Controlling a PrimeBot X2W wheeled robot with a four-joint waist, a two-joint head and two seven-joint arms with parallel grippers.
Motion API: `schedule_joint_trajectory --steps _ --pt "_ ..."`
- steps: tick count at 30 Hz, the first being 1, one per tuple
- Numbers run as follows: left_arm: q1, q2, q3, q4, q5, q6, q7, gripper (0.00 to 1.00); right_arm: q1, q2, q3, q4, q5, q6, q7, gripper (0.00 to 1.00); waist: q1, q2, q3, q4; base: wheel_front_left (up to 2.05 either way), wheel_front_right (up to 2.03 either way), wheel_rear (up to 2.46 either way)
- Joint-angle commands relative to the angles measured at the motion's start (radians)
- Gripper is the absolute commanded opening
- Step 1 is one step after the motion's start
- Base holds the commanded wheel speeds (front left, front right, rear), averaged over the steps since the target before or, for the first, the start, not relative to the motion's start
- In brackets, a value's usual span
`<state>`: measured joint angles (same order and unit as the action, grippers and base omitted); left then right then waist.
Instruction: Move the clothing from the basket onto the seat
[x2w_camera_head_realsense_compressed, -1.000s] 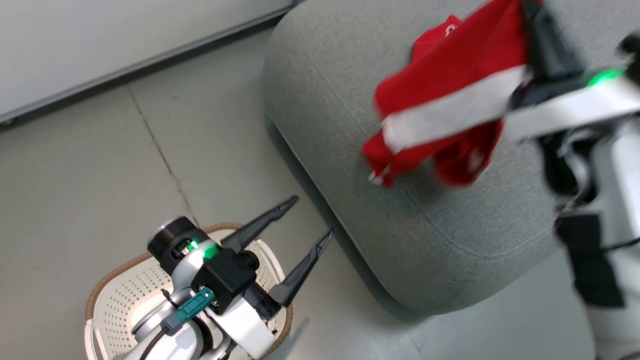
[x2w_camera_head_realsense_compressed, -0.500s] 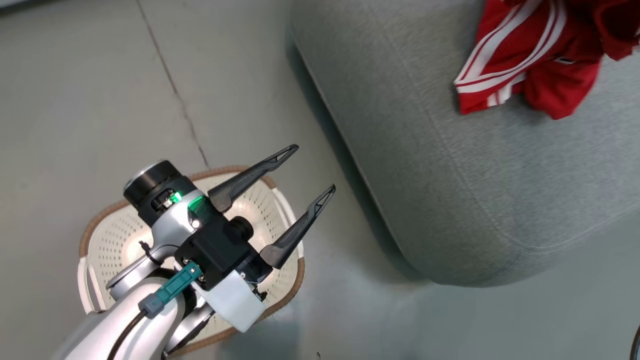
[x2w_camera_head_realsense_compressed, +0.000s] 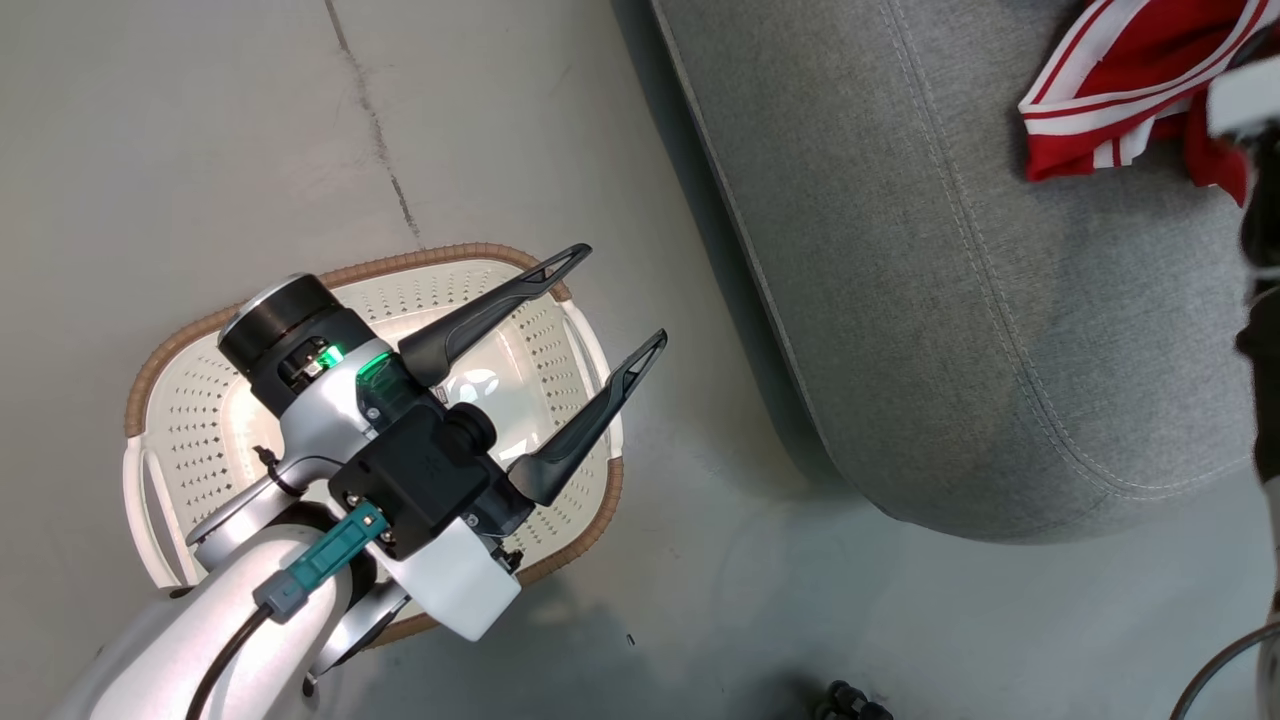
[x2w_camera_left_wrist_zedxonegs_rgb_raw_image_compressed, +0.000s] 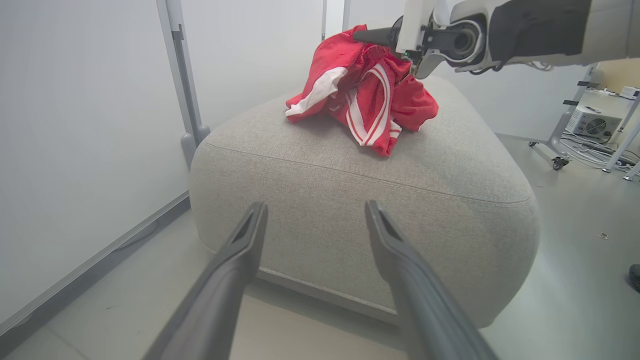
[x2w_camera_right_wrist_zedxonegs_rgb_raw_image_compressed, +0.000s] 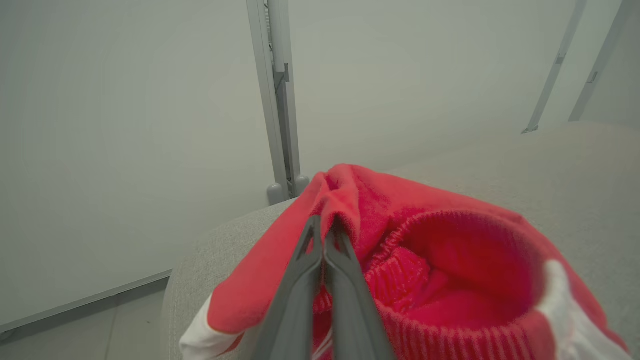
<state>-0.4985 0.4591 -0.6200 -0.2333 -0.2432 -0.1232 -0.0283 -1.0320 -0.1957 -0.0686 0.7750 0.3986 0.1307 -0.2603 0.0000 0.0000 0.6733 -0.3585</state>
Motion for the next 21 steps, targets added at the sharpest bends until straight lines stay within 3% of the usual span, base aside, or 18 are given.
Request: schedule_joint_trajectory --steps 1,10,11,12,18,21 --pt "-0.013 0.004 0.005 -0.002 0.001 -0.003 -0.006 1.0 0.014 -0.002 -0.008 -0.004 0.005 0.0 -0.007 0.0 0.0 0.0 -0.001 -0.003 0.0 0.0 0.0" --pt "0.002 -0.006 -0.006 0.025 -0.014 0.007 -0.02 1.0 0.084 0.018 -0.017 -0.043 -0.014 0.0 -0.006 0.0 0.0 0.0 -0.059 -0.022 0.0 0.0 0.0" --pt "0.006 -0.009 -0.007 0.032 -0.017 0.008 -0.023 1.0 0.092 0.019 -0.016 -0.038 -0.017 0.0 -0.006 0.31 0.0 0.0 -0.073 -0.022 0.0 0.0 0.0" --pt "0.011 -0.012 -0.008 0.039 -0.02 0.01 -0.029 1.0 0.096 0.016 -0.016 -0.042 -0.026 0.0 -0.006 0.96 0.0 0.0 -0.089 -0.021 0.0 0.0 0.0" --pt "0.052 -0.047 -0.005 0.093 -0.047 0.041 -0.079 1.0 0.175 -0.001 -0.008 -0.048 -0.061 0.0 -0.006 1.0 0.0 0.0 -0.202 0.007 0.0 0.0 0.0" --pt "0.094 -0.077 0.007 0.137 -0.071 0.078 -0.113 1.0 0.265 -0.008 -0.015 -0.105 -0.069 0.0 -0.006 1.0 0.0 0.0 -0.282 0.045 0.0 0.0 0.0"
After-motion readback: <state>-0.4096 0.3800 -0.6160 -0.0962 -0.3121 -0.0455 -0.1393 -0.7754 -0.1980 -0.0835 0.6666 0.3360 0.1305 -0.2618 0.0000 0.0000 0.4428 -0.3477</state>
